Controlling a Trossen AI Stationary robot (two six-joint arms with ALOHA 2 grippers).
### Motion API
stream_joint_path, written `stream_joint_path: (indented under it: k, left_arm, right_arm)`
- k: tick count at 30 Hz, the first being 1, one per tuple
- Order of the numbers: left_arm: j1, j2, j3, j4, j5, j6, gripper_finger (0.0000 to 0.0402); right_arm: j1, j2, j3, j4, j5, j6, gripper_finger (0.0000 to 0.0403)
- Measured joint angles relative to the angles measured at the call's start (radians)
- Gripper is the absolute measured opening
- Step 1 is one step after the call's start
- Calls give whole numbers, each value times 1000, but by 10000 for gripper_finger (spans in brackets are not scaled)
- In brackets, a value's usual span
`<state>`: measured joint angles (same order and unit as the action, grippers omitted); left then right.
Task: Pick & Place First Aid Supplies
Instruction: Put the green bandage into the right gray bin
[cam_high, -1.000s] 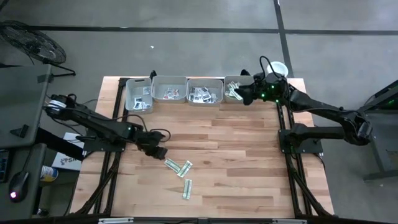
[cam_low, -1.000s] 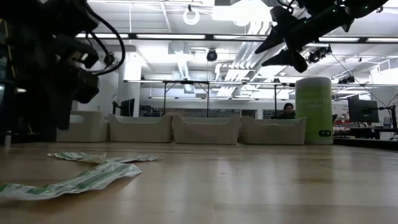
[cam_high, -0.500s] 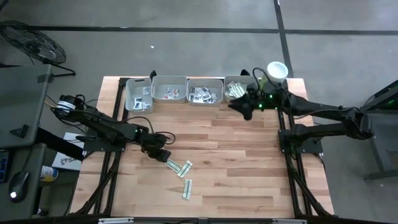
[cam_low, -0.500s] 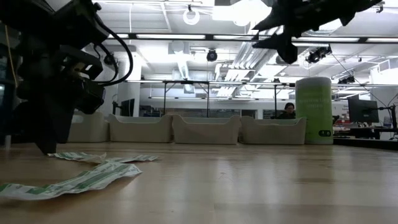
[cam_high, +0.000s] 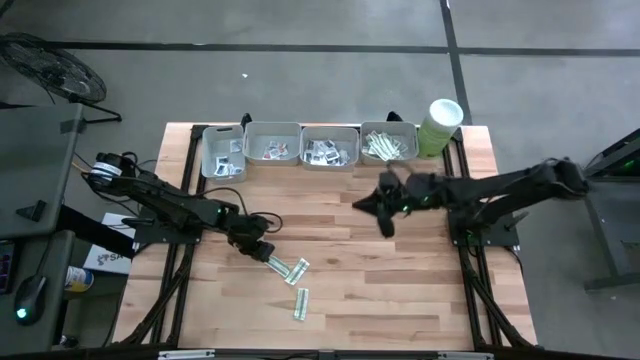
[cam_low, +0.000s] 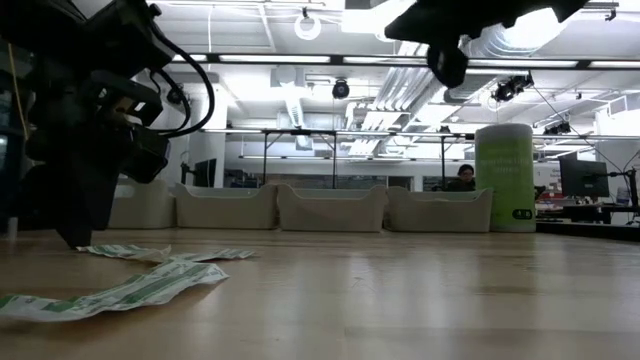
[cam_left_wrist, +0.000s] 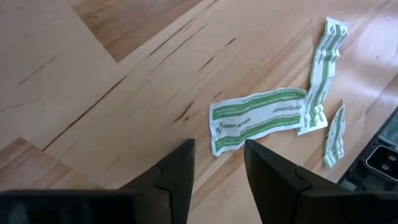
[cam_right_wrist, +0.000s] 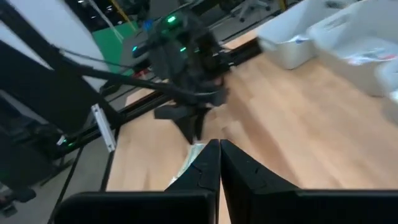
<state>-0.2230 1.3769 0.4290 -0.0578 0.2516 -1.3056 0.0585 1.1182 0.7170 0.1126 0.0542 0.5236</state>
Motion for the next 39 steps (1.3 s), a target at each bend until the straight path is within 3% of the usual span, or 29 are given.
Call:
stream_joint_path:
  k: [5, 10, 20, 28, 39]
  left_arm:
    - [0, 0, 0, 1, -3, 0, 143]
    - [0, 1, 0, 1, -3, 14, 143]
    - [0, 1, -1, 1, -4, 28, 143]
    - [0, 1, -1, 4, -5, 45, 143]
    - [0, 1, -1, 4, -5, 48, 143]
  right_arm:
    - [104, 215, 38, 153, 73, 37, 1]
    - [148, 464, 201, 162, 87, -1, 1]
    - [174, 825, 567, -42, 23, -93, 0]
    - [204, 1027, 767, -94, 18, -138, 0]
    - [219, 1109, 788, -88, 58, -116, 0]
